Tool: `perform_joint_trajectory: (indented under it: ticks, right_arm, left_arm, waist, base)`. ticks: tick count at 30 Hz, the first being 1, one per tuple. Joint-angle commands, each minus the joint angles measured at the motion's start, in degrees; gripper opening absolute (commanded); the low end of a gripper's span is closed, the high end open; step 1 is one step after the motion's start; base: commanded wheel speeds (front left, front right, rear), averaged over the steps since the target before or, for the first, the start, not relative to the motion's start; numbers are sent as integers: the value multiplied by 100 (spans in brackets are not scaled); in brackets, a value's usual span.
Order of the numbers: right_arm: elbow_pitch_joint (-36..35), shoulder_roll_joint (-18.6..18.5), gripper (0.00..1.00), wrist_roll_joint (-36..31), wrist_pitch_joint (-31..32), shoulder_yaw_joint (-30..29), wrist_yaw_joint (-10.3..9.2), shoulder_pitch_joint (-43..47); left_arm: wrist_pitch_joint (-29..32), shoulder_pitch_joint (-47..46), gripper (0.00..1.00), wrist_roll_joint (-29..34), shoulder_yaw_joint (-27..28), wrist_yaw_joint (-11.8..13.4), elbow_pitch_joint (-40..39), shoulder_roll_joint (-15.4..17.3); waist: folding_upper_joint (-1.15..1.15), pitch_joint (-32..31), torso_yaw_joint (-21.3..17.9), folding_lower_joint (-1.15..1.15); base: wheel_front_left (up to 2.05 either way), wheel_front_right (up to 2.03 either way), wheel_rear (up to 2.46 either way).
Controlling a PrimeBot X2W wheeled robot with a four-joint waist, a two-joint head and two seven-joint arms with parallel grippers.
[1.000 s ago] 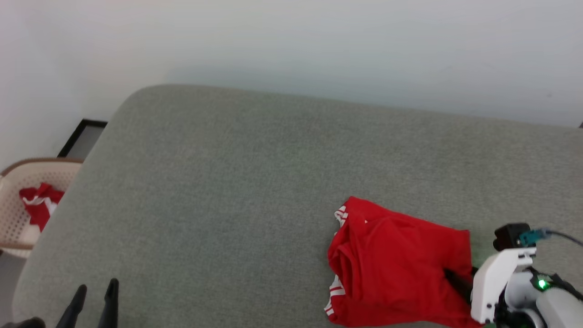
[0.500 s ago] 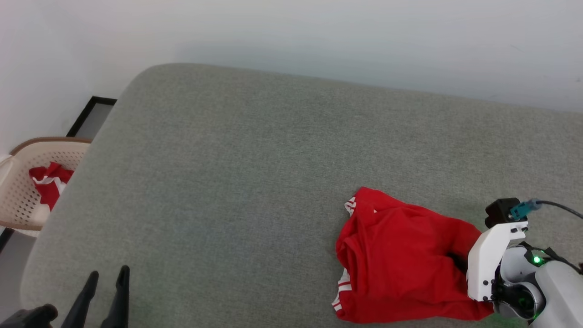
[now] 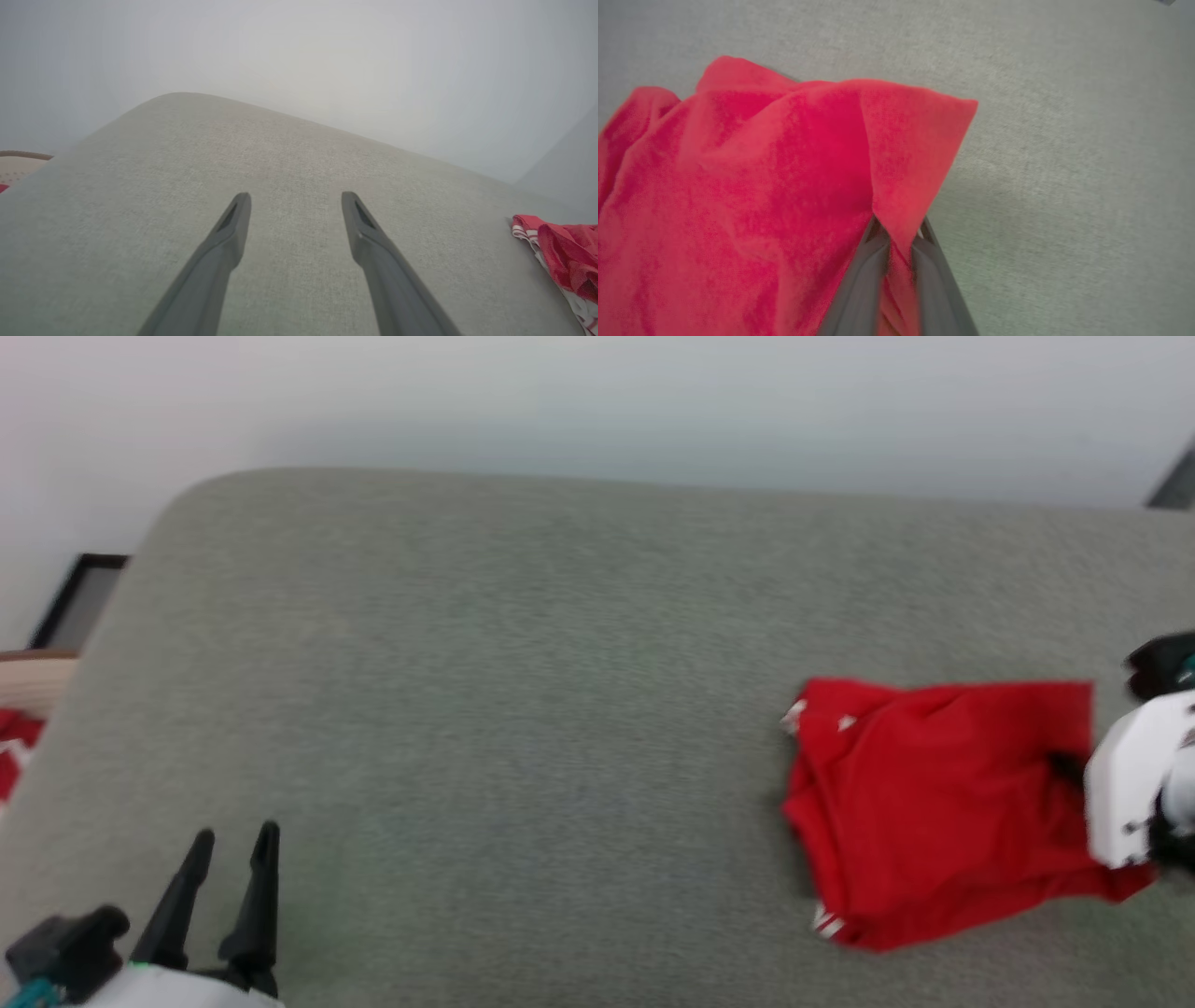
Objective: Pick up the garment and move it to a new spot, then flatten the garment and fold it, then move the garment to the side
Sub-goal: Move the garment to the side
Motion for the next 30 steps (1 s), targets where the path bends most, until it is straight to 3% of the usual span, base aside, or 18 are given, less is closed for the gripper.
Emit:
perform_joint_trajectory:
  ticks: [1,9,18,30]
  right_arm:
    - [-60,-118,0,-21,24,-79,-12,-112]
    - [-139,-956,0,-303,-181,-178,-12,-640]
    - [178,-1683,0,-552,-838,-17,-12,-1247]
    - [990,-2099,0,-1395,-1531,514,-12,-2034]
  left_arm:
    - [-29,-141,100,14,-16,-34,1,-2]
    - [-55,-649,100,49,-241,-62,57,76]
    - [-80,-1137,100,75,-558,-70,65,215]
    - [-102,-1804,100,-7,-1132,-74,-72,426]
  waist:
    - [0,262,-414,0]
    - [0,658,-1011,0]
    - [0,1081,-1281,0]
    - [0,1705,-1296,0]
  base:
    - [0,0,0]
    - [0,0,0]
    - [0,0,0]
    - [0,0,0]
